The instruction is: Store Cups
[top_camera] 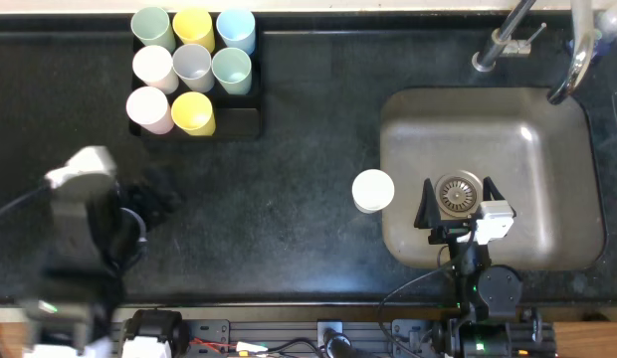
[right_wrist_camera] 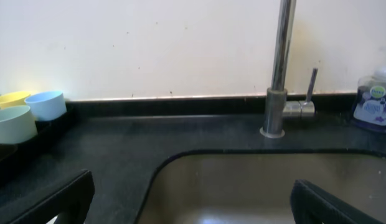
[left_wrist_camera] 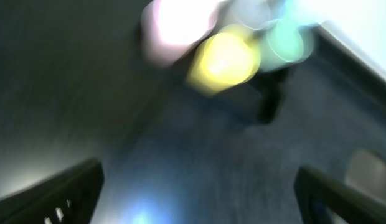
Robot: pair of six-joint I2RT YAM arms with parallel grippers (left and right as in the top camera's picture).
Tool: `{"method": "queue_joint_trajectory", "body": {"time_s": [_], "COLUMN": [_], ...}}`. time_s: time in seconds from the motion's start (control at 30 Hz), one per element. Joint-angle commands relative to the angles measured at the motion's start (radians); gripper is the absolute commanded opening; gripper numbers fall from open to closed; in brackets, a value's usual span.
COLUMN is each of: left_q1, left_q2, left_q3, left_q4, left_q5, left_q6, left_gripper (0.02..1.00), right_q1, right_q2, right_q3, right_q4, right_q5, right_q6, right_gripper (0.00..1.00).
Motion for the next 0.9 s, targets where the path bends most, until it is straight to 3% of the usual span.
{"method": "queue_joint_trajectory", "body": {"time_s": [0.03,0.13,0.3,0.37,0.7,0.77,0.9], "left_q1": [-0.001,-0.001,-0.001,-0.001,0.005,0.015,0.016], "left_q2": [-0.301,-0.465,-0.655,-0.66,-0.66,-0.66,-0.66], "left_q3": [-0.392,-0.545,-0.666,-0.693,-0.743,-0.784,-0.781], "left_q4": [0.452,0.645,0.57,0.55,0.586,0.693,0.684], "left_q5": [0.265,0.249,0.063,0.029,0.032,0.075,0.117], "left_q6": [0.813,0.817,0.537,0.465,0.465,0.481,0.48], "left_gripper": [0.998,0.998,0.996,0.993,0.996,0.998,0.998], "right_q1": [0.005,0.005,0.005,0.005,0.005,0.005,0.005], "right_q2": [-0.007,-0.007,-0.007,-0.007,-0.007,-0.007,-0.007], "right_q3": [-0.014,-0.014,-0.014,-0.014,-0.014,-0.014,-0.014], "right_q4": [0.004,0.004,0.004,0.004,0.004,0.004,0.004], "right_q5": [-0.006,-0.006,-0.006,-0.006,-0.006,-0.006,-0.006], "right_q6": [0.003,0.003,0.003,0.003,0.003,0.003,0.003], "right_gripper": [0.996,0.996,0.996,0.998,0.998,0.998,0.998]}}
